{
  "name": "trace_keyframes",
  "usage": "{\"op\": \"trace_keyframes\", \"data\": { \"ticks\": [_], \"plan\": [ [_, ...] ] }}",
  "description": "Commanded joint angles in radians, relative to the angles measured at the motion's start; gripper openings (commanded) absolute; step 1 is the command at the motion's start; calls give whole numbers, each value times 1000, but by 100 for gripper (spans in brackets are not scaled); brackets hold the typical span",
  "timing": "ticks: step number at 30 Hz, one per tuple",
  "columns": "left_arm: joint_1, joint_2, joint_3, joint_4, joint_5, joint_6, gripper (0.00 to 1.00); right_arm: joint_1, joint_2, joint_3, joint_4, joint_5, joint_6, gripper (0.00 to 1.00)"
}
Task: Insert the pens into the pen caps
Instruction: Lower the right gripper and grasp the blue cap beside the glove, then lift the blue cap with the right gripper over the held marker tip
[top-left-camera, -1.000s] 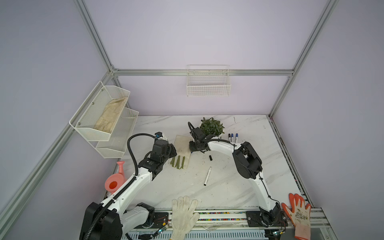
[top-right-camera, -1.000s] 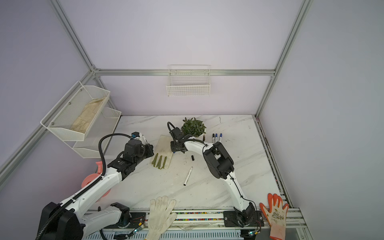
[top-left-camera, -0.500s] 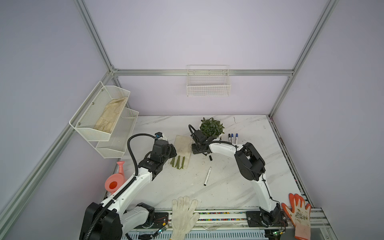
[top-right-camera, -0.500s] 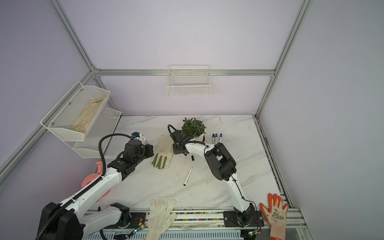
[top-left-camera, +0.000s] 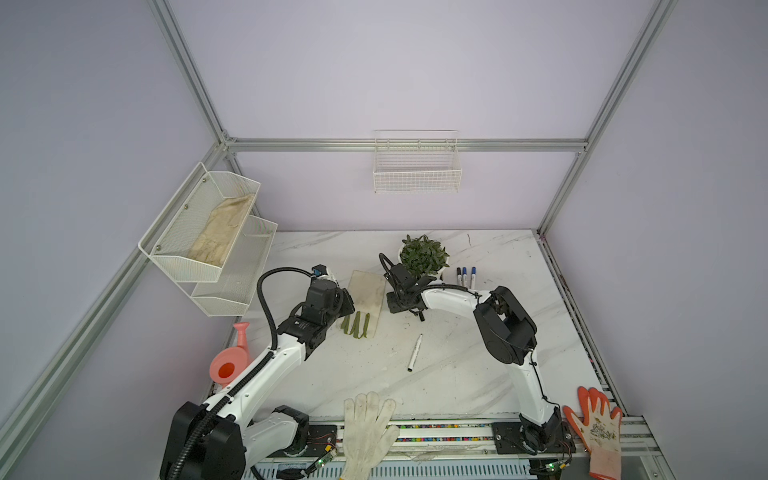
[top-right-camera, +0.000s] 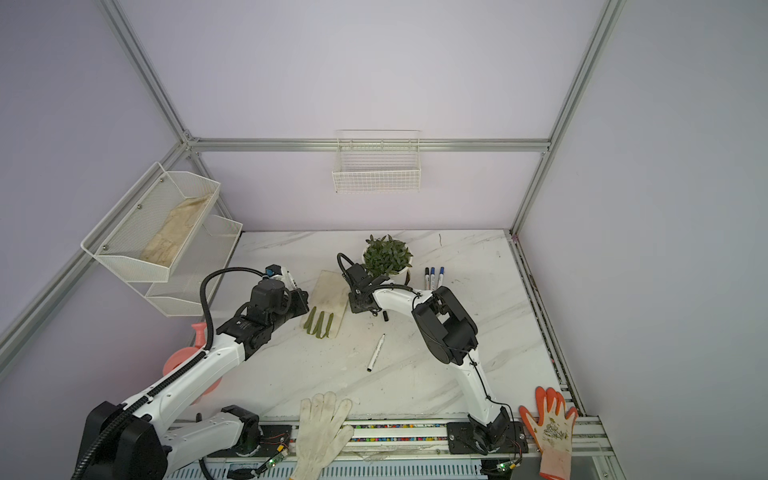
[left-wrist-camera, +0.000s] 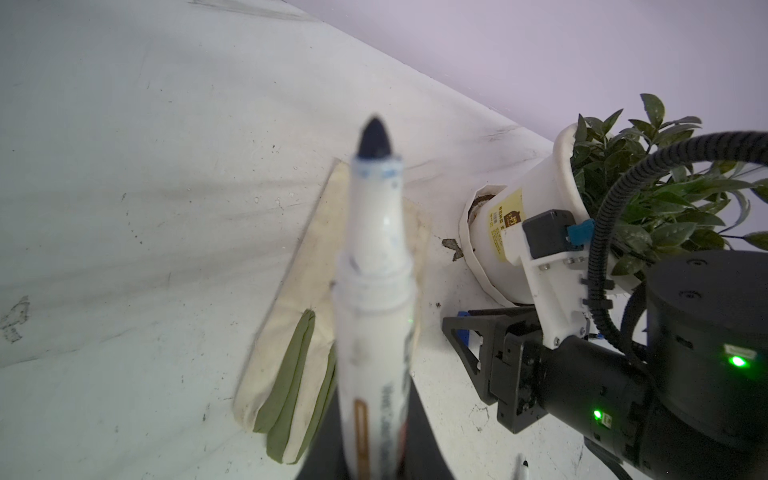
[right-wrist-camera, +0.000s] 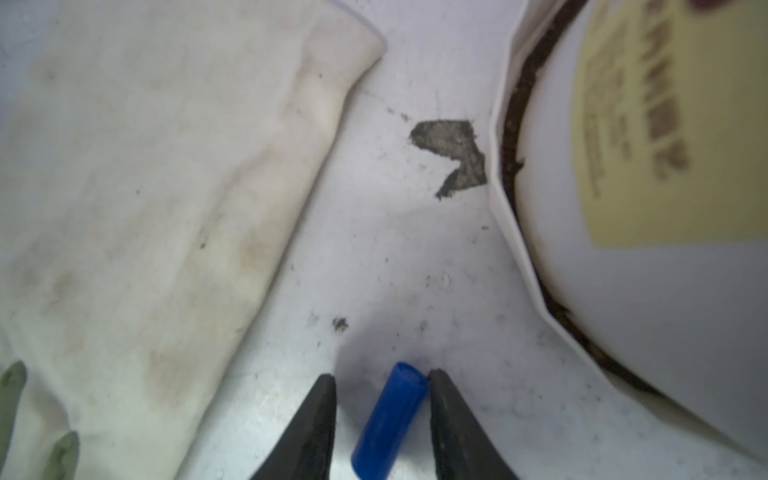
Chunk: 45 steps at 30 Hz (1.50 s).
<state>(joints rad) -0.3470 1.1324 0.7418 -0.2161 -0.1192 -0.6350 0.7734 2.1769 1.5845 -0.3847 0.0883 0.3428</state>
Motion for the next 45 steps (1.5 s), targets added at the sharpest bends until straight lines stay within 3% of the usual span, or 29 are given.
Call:
{"op": "trace_keyframes", "data": {
  "ticks": [1,15,21,27,33,37,45],
  "plan": [
    [6,0,-31,28,18,5,0,-2,-18,-47,-92,2,11,36],
    [1,12,-25,30,73,47,0,-2,74,35,-100,-2,5,23],
    [-8,49,-16,37,151,93,0,-3,68,65,-76,-15,-24,4],
    [-59,103,-2,86,247,149,0,-8,-201,-90,185,-103,-68,0],
    [-206,130,24,184,353,311,0,-30,-546,-355,543,-235,-73,0],
    [-267,151,54,212,365,348,0,-65,-631,-435,641,-322,-26,0],
    [-280,162,57,293,409,326,0,-136,-659,-486,716,-488,59,0]
  ]
}}
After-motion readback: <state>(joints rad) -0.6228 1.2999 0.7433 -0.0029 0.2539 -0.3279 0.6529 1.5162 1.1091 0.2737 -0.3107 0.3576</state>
